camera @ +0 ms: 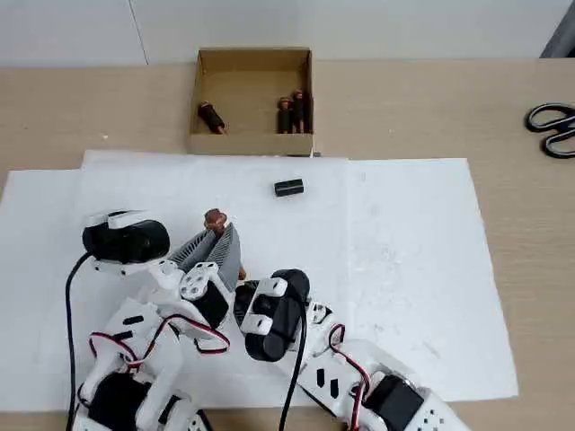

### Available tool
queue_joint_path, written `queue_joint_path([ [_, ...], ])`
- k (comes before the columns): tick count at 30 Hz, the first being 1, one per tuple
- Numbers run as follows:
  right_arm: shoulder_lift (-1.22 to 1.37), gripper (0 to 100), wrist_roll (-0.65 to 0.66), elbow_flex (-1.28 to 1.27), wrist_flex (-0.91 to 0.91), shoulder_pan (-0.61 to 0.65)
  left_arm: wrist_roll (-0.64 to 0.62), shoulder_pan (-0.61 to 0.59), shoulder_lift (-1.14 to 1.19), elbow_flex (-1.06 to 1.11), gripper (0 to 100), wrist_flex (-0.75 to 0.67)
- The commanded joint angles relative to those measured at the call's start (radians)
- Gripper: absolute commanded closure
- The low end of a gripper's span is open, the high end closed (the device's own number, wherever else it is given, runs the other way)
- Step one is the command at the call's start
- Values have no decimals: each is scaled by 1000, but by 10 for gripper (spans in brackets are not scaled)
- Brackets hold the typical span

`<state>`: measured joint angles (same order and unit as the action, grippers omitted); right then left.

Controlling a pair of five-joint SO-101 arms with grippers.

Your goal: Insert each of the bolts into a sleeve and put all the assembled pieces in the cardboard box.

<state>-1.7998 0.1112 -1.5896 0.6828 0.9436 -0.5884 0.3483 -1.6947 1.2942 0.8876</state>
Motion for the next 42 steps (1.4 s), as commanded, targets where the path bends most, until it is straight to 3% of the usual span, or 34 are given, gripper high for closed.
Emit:
queue_joint_path([
  [1,-13,995,5,52,-5,2,-8,-2,-14,-12,995,-21],
  [7,-13,995,5,29,-7,-64,-8,-2,-9,-61,995,5],
  [42,-4,995,8,6,-120,-61,-29,41,-14,-31,995,40],
])
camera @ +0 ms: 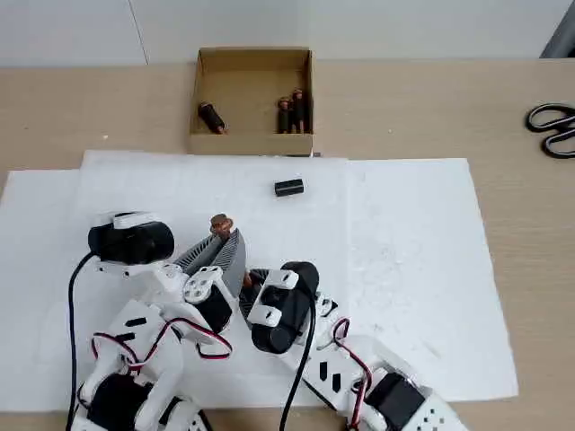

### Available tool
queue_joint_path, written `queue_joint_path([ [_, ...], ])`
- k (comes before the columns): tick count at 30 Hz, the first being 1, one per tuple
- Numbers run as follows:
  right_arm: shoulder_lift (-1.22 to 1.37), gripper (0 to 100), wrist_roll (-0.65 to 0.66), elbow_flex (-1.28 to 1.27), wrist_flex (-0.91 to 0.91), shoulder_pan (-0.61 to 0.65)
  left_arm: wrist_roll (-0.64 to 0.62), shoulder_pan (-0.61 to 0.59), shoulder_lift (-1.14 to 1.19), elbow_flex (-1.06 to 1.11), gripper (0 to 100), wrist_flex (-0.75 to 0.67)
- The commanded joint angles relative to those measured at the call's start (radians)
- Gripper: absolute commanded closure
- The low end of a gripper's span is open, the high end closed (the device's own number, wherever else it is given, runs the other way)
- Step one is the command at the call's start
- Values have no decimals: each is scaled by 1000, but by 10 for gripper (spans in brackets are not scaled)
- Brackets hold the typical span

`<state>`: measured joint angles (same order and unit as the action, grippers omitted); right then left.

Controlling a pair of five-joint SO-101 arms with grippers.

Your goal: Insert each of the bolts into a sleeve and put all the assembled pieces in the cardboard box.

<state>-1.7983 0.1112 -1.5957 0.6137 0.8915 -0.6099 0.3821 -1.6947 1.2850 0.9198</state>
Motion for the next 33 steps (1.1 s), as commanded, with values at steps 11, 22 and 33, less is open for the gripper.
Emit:
queue_joint_path([
  [11,-5,995,6,6,-50,-13,-8,14,-14,35,995,11],
  [22,-8,995,8,-6,-56,-53,-3,138,-8,-110,995,233],
  [33,-13,995,5,28,-50,-10,-3,132,-6,-24,995,153],
])
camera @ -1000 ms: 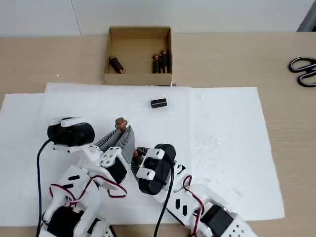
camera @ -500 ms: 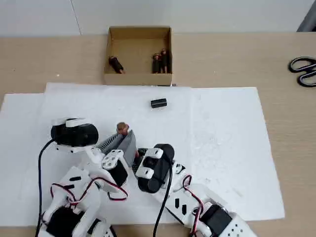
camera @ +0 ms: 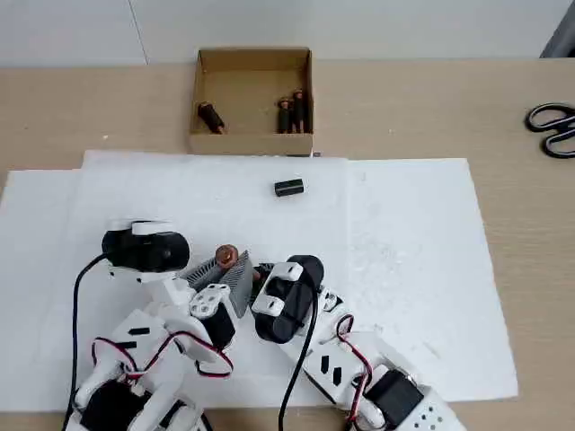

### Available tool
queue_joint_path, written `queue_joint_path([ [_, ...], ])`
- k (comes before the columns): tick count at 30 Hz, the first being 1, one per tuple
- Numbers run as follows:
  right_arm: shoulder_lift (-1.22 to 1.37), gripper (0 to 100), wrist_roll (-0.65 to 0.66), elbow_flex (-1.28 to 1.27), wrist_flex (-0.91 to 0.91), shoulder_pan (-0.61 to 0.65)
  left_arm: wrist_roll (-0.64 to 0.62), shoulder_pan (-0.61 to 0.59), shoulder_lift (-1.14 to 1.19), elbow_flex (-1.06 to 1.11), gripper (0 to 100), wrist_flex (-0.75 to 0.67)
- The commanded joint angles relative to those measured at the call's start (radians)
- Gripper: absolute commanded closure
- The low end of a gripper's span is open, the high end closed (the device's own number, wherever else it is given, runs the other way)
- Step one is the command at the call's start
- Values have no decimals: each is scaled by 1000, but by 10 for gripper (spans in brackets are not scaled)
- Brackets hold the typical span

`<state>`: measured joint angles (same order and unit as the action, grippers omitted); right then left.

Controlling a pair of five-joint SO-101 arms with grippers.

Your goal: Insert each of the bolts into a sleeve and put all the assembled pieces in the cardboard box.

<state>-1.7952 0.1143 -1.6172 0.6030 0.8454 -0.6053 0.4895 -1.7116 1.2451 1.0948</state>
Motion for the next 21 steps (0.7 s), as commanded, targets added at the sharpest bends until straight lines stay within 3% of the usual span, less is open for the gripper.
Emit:
queue_joint_path([
  [1,-15,995,2,55,-38,47,-8,25,11,28,995,-21],
  [21,-8,995,8,117,-36,54,84,12,3,111,995,-31],
])
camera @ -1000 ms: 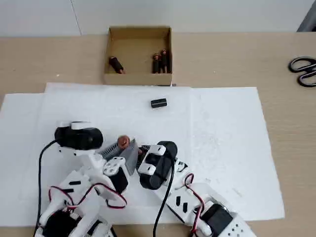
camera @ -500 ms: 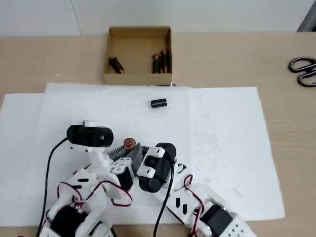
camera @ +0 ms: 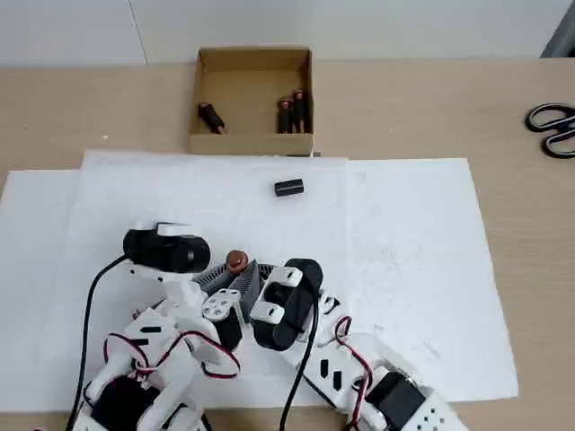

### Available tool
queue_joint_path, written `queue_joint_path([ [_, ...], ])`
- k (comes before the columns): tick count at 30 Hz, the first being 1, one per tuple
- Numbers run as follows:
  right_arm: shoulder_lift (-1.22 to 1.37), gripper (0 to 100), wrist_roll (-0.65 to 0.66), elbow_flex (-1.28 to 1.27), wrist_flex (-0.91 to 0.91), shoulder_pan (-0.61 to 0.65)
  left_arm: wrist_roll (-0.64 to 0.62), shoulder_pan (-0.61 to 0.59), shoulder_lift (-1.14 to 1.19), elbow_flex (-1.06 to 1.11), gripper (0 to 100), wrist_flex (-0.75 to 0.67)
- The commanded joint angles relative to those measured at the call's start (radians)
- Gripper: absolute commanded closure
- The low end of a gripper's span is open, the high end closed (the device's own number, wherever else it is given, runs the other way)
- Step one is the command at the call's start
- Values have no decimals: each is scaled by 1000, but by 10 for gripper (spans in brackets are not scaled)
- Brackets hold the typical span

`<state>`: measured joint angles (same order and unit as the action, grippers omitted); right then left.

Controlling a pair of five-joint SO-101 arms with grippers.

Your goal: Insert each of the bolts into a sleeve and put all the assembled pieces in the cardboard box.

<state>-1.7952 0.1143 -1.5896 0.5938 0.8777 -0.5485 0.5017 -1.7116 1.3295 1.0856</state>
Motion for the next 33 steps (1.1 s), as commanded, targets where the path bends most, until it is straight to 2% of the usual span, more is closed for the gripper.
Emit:
queue_joint_path([
  [1,-8,995,8,87,-27,22,37,0,3,31,995,-34],
  [7,-8,995,8,81,-27,22,43,0,3,30,984,-35],
  [13,-8,995,8,81,-25,22,43,0,8,28,863,-34],
  [27,-12,995,8,68,28,22,43,-3,12,-174,858,97],
  [33,-15,995,8,52,28,22,126,-107,12,-243,810,112],
])
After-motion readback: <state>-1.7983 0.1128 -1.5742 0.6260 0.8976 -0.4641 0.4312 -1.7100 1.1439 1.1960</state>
